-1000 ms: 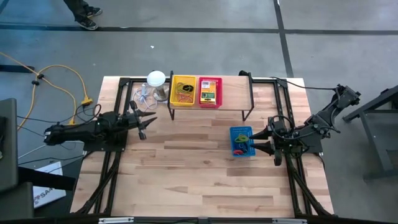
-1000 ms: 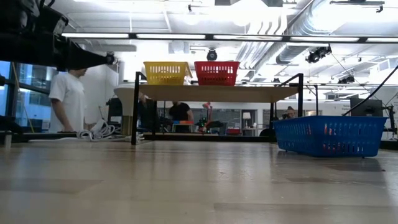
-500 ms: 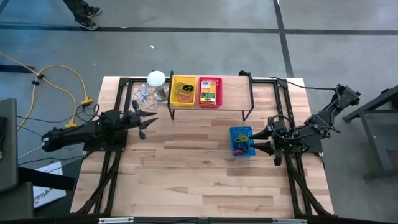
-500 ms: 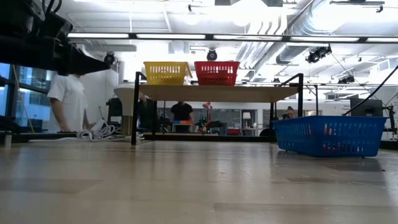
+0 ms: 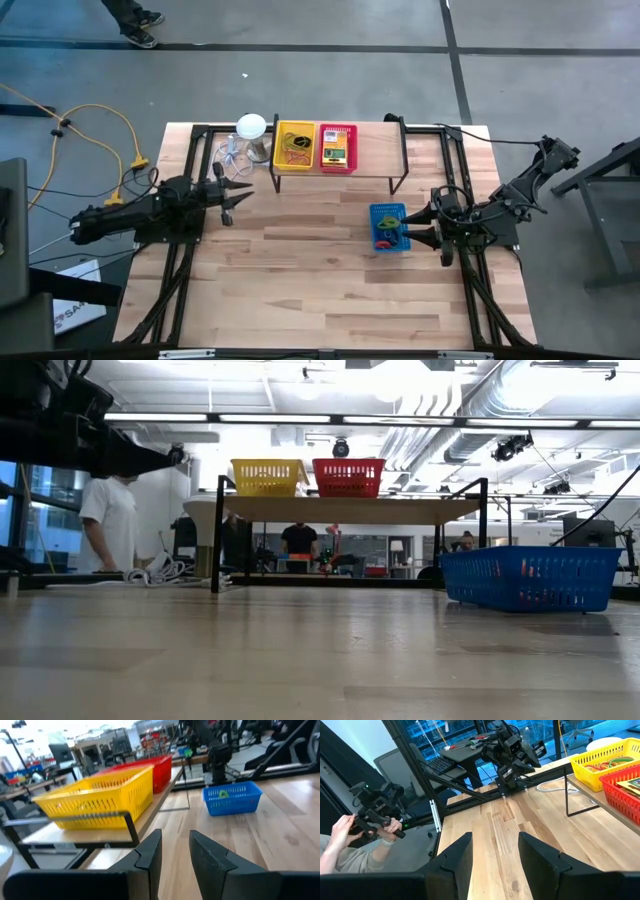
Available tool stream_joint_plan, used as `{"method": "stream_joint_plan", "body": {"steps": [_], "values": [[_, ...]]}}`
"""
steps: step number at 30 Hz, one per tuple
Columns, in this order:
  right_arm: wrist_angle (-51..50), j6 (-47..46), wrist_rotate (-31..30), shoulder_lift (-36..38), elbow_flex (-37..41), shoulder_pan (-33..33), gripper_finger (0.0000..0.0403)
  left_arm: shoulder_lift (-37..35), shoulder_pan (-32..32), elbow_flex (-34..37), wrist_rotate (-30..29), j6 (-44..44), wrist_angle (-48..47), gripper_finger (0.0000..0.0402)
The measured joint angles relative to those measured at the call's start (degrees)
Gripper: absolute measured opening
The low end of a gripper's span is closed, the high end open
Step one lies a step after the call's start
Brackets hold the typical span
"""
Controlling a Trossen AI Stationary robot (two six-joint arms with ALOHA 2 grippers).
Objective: Pick & Place Office Desk Supplies
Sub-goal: Put the blue bin with the spiral keychains on the shelf
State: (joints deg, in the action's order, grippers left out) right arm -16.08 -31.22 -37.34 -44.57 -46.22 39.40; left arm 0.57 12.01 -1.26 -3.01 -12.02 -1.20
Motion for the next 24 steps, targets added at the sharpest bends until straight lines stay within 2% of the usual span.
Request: {"method": "stream_joint_plan", "body": {"steps": [24], "values": [[0.0, 0.0, 0.0, 0.0, 0.0, 0.0, 0.0146, -0.4, 0.0, 0.0, 1.4, 0.9, -0.3, 0.0093]]}}
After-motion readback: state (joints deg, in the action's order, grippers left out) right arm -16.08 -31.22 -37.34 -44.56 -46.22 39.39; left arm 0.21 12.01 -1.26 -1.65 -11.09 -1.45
